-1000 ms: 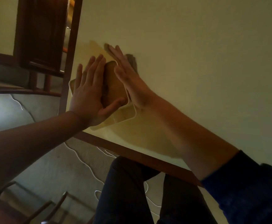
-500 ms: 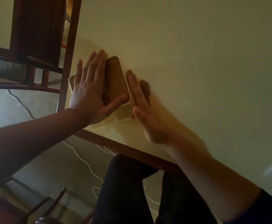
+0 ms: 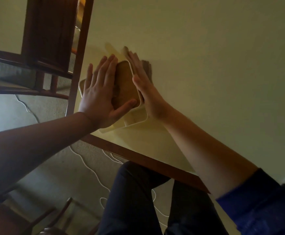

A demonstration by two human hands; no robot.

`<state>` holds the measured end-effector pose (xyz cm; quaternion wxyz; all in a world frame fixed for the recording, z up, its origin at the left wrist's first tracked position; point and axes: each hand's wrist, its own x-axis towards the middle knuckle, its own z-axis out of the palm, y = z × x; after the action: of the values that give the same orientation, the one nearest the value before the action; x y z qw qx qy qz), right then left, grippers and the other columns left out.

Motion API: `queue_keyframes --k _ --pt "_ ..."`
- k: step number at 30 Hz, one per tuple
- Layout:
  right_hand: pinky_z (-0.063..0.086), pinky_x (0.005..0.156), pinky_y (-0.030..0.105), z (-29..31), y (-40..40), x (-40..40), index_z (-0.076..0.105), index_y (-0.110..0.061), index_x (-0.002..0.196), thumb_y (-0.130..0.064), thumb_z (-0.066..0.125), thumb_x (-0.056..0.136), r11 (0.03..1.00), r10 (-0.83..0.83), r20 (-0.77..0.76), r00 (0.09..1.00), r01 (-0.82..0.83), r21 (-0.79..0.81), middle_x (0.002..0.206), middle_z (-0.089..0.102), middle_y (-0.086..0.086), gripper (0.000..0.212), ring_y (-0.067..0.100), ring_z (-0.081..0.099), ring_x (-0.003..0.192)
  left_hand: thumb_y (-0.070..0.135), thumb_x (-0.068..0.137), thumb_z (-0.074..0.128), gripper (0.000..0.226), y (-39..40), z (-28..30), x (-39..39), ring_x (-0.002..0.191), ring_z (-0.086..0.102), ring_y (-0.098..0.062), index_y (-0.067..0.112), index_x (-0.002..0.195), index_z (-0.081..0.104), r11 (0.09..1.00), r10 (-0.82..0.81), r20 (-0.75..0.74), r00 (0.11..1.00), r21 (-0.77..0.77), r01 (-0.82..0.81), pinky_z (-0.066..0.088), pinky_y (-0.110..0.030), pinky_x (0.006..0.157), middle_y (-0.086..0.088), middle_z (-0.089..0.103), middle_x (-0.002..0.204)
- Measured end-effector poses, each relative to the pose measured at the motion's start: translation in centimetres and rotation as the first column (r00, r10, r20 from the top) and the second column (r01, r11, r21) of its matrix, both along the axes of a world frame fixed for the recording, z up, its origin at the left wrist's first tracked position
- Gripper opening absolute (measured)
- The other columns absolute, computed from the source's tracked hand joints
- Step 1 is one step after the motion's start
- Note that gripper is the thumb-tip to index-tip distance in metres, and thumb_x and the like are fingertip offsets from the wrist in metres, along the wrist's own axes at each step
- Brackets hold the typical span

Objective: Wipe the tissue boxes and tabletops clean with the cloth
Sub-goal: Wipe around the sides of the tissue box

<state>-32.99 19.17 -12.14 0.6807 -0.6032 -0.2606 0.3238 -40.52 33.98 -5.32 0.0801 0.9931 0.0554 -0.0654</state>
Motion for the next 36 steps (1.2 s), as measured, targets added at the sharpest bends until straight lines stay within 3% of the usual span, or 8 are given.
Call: queue_keyframes --k 4,7,11,17,20,25,32,36 --pt "0.005 0.132 0.057 -0.1 -3.5 -3.8 0.004 -0.011 0.169 -0.044 0.032 0.109 1.0 0.026 -0.083 0.996 -0.025 0.017 0.178 -0.001 0.004 0.073 0.017 -0.005 0.164 0.083 0.087 0.046 0.115 0.2 -0.1 0.0 0.161 0.009 -0.028 0.004 0.164 0.013 1.0 -0.006 -0.002 1.0 0.008 0.006 0.004 -0.057 0.128 -0.011 0.018 0.172" --pt "0.005 0.131 0.059 0.1 -5.4 -6.4 0.005 -0.003 0.167 -0.062 0.029 0.107 0.999 0.01 -0.034 0.999 -0.009 0.044 0.178 0.001 0.006 0.087 0.024 -0.004 0.164 0.085 0.086 0.043 0.116 0.1 0.0 0.0 0.16 0.009 -0.028 0.005 0.164 0.013 1.0 0.001 -0.005 1.0 -0.005 -0.001 0.002 -0.057 0.129 -0.011 0.018 0.171" --pt "0.007 0.129 0.065 -0.1 -5.7 -7.8 0.006 -0.007 0.168 -0.073 0.026 0.102 1.0 -0.013 -0.044 0.999 0.014 0.013 0.178 0.001 0.002 0.096 0.025 -0.004 0.164 0.086 0.086 0.042 0.115 0.2 0.1 0.1 0.16 0.01 -0.029 0.005 0.164 0.014 1.0 0.001 -0.002 1.0 -0.012 -0.001 0.003 -0.058 0.128 -0.011 0.019 0.171" --pt "0.005 0.13 0.063 -0.4 -3.5 -4.1 0.007 -0.009 0.168 -0.058 0.024 0.109 1.0 -0.014 0.044 0.999 0.013 0.028 0.178 0.002 0.007 0.078 0.023 -0.004 0.164 0.084 0.087 0.045 0.115 0.1 0.0 0.1 0.16 0.009 -0.028 0.004 0.164 0.014 1.0 -0.004 0.001 1.0 -0.004 0.004 0.003 -0.058 0.128 -0.011 0.019 0.171" --pt "0.0 0.13 0.06 -0.1 -1.4 -1.3 0.007 -0.017 0.169 -0.065 0.021 0.105 0.999 -0.02 0.056 0.998 0.023 -0.043 0.178 0.001 0.0 0.08 0.016 -0.01 0.163 0.083 0.088 0.046 0.114 0.1 -0.1 0.0 0.161 0.009 -0.028 0.004 0.164 0.015 1.0 -0.002 0.001 1.0 0.005 0.002 0.004 -0.059 0.128 -0.011 0.019 0.171" --pt "-0.001 0.131 0.059 0.5 1.0 1.7 0.016 -0.014 0.169 -0.074 0.021 0.1 0.999 -0.023 0.059 0.998 0.025 -0.029 0.177 0.009 0.0 0.091 0.013 -0.009 0.163 0.082 0.088 0.044 0.112 -0.2 0.0 0.1 0.161 0.009 -0.028 0.003 0.163 0.016 1.0 0.004 -0.001 1.0 0.01 -0.004 0.003 -0.057 0.129 -0.012 0.019 0.171" --pt "0.015 0.127 0.066 -0.1 -3.4 -2.5 0.002 -0.023 0.169 -0.061 0.029 0.106 0.998 0.003 0.091 0.996 0.003 -0.068 0.177 -0.002 -0.007 0.078 0.018 0.0 0.164 0.084 0.087 0.042 0.114 -0.1 0.0 0.0 0.16 0.01 -0.029 0.004 0.164 0.015 1.0 -0.006 0.001 1.0 0.001 0.006 -0.005 -0.051 0.129 -0.013 0.019 0.171" --pt "0.005 0.129 0.064 0.3 -6.0 -5.8 0.005 -0.009 0.169 -0.067 0.022 0.104 0.998 -0.011 0.143 0.99 0.019 -0.055 0.178 0.0 0.003 0.088 0.022 -0.005 0.164 0.087 0.085 0.043 0.117 -0.2 -0.1 0.1 0.161 0.007 -0.026 0.007 0.165 0.013 1.0 0.013 -0.012 1.0 -0.009 -0.013 -0.009 -0.047 0.128 -0.01 0.017 0.172"
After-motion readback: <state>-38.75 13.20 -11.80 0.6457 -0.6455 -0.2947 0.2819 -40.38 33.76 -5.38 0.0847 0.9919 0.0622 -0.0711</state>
